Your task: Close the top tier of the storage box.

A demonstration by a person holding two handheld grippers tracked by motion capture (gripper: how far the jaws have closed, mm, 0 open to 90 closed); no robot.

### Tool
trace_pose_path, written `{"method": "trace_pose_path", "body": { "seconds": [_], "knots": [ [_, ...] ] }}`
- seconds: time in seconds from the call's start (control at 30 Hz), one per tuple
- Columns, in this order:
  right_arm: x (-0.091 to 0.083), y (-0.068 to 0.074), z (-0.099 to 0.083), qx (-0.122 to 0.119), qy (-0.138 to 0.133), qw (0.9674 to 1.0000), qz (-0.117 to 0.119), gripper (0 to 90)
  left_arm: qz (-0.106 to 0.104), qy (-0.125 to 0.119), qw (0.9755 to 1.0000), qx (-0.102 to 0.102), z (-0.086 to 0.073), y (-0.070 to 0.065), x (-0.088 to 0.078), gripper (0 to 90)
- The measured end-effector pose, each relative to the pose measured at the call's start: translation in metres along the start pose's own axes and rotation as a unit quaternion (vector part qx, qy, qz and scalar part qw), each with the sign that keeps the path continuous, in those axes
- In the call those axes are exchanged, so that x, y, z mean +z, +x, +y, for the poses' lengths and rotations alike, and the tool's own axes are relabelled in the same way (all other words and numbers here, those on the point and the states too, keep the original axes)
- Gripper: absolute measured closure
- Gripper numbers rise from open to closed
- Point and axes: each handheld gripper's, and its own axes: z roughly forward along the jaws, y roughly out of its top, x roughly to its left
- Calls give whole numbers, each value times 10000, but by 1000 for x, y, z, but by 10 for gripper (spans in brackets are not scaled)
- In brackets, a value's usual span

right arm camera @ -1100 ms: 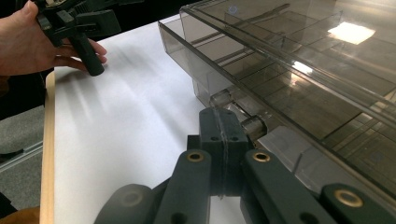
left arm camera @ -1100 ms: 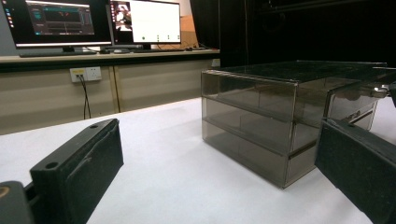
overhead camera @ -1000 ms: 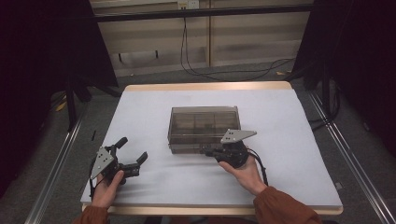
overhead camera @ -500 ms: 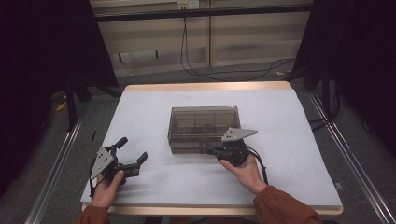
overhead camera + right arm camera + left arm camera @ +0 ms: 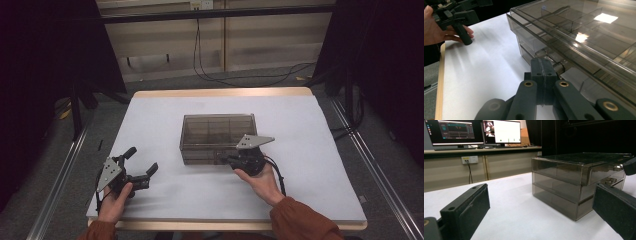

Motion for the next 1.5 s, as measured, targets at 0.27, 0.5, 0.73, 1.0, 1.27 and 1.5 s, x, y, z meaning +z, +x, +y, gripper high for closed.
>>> {"method": "trace_pose_path", "body": {
  "seconds": [0.27, 0.5, 0.73, 1.0, 1.27, 1.5],
  "knots": [
    [1, -3, 0, 16, 16, 10000, -69, 900, 1, -1, 10000, 0, 0, 0, 0, 11],
    [3, -5, 0, 32, 18, 9999, -106, 900, 1, -1, 10000, -2, 0, 0, 0, 11],
    [5, -6, 1, 51, 4, 9999, -110, 900, 1, 17, 10000, 26, 0, 1, 0, 11],
    [5, -5, 2, 35, 22, 9999, -126, 900, -1, -2, 10000, 1, 0, 0, 0, 11],
    [2, -4, 1, 33, 88, 9999, -59, 900, 5, 5, 10000, 20, 0, 0, 0, 11],
    [-7, -2, -1, 53, 60, 9999, 77, 825, 0, 0, 10000, 0, 0, 0, 0, 11]
  ]
}}
